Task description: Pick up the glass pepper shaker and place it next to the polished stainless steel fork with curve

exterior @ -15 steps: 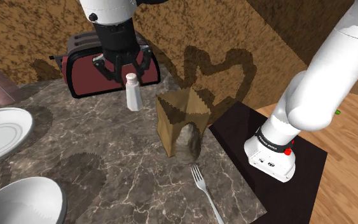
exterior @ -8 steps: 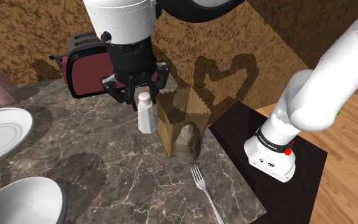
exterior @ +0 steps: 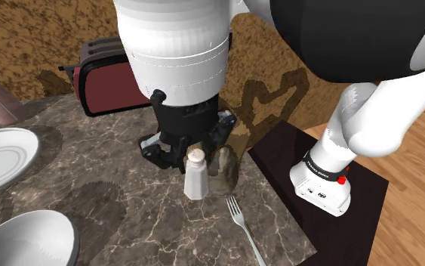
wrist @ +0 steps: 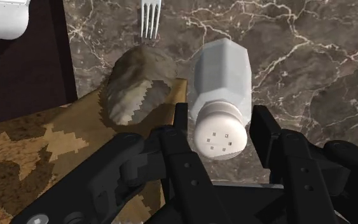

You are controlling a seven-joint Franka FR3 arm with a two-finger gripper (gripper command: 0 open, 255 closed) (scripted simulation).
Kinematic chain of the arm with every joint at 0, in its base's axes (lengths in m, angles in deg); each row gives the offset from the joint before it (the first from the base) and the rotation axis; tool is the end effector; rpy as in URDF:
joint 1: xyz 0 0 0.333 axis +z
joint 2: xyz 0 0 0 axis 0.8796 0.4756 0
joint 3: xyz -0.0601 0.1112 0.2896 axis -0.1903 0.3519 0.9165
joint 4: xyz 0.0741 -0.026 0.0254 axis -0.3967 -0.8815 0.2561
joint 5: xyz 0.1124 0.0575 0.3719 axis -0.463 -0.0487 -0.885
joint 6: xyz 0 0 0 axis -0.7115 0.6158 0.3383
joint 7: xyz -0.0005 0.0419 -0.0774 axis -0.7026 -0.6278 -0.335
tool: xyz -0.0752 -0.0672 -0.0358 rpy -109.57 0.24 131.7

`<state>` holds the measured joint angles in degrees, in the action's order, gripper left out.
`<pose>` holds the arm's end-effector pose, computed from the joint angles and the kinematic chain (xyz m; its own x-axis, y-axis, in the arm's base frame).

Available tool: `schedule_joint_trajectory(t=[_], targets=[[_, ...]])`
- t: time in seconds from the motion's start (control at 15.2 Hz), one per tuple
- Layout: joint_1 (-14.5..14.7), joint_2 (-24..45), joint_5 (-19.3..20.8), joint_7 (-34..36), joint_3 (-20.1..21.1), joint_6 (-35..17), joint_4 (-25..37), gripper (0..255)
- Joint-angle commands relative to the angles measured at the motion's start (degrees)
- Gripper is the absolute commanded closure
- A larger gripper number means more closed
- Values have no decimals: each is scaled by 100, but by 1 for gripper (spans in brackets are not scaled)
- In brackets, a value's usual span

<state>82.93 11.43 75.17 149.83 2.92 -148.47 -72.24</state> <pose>0.1933 0.4625 0.5162 0.9443 -0.3260 0.0449 -0.3291 -0.9372 0.1158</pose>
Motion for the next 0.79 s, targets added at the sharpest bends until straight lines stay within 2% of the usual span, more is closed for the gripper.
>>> schedule_joint_trajectory(t=[0.0,0.4,0.73], targets=[[115,-99,-114,208,128,30,-41,255],[431,-189,-353,962,630,110,15,255],[629,-34,-401,1714,1167,156,233,255]])
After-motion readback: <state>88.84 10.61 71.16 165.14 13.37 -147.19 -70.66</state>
